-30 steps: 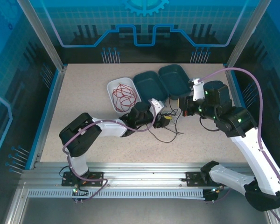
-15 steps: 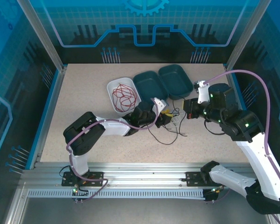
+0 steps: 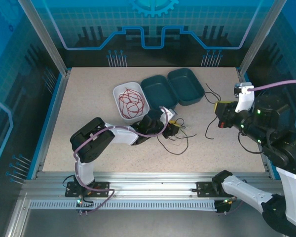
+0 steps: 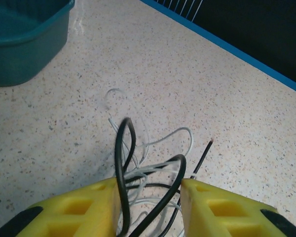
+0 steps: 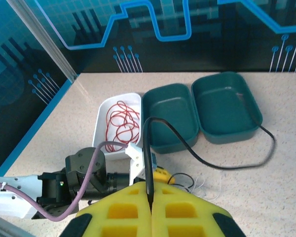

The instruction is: Untangle the cables

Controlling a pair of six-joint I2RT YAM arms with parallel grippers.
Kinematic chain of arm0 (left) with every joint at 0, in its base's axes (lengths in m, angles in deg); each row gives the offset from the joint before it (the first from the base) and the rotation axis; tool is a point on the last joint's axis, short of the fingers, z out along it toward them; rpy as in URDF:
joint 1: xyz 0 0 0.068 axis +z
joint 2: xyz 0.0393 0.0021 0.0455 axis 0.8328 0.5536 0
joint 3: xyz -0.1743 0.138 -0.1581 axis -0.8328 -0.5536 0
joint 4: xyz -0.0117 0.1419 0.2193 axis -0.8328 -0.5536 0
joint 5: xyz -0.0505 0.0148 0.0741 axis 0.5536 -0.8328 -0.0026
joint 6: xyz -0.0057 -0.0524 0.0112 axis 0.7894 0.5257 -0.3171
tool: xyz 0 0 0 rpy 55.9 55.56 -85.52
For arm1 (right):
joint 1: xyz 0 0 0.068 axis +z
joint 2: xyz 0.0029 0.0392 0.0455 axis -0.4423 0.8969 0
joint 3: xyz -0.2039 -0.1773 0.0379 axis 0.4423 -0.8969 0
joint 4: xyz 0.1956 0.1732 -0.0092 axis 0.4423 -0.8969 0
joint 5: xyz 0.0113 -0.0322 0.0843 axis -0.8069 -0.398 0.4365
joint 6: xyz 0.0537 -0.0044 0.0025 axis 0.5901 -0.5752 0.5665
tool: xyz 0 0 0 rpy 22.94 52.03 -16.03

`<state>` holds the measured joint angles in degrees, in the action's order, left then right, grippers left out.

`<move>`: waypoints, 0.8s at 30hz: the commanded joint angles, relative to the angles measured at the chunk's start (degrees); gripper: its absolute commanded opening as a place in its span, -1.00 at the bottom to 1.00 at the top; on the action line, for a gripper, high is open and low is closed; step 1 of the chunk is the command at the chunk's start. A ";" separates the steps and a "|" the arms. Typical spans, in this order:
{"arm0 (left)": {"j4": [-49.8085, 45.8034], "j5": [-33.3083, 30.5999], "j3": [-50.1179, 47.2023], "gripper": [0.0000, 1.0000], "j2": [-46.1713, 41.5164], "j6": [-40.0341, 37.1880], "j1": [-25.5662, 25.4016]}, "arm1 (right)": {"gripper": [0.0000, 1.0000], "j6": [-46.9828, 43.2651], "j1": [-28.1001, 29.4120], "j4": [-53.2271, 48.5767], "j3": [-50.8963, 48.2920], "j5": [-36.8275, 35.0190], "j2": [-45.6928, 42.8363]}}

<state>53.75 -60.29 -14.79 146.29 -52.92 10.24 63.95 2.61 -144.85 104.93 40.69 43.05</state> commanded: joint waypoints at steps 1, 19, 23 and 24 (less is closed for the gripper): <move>0.14 0.80 -0.79 -0.23 0.21 1.34 -0.26 | -1.00 -1.63 0.49 -2.18 1.37 -1.39 0.53; -5.15 -3.01 -14.69 0.83 -33.00 5.88 -0.26 | -1.00 -3.77 0.34 9.70 -4.30 7.13 8.60; -14.30 -10.69 -17.53 0.99 -43.93 6.73 -0.26 | -1.00 -5.12 0.27 14.14 -4.68 10.17 12.83; -17.18 -12.62 -18.06 0.98 -46.55 6.93 -0.26 | -1.00 -5.57 0.27 15.54 -4.72 10.87 14.04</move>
<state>45.31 -66.06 -31.11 105.44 -46.80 10.24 60.45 2.61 -135.15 100.83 47.95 55.07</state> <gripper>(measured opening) 0.991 0.041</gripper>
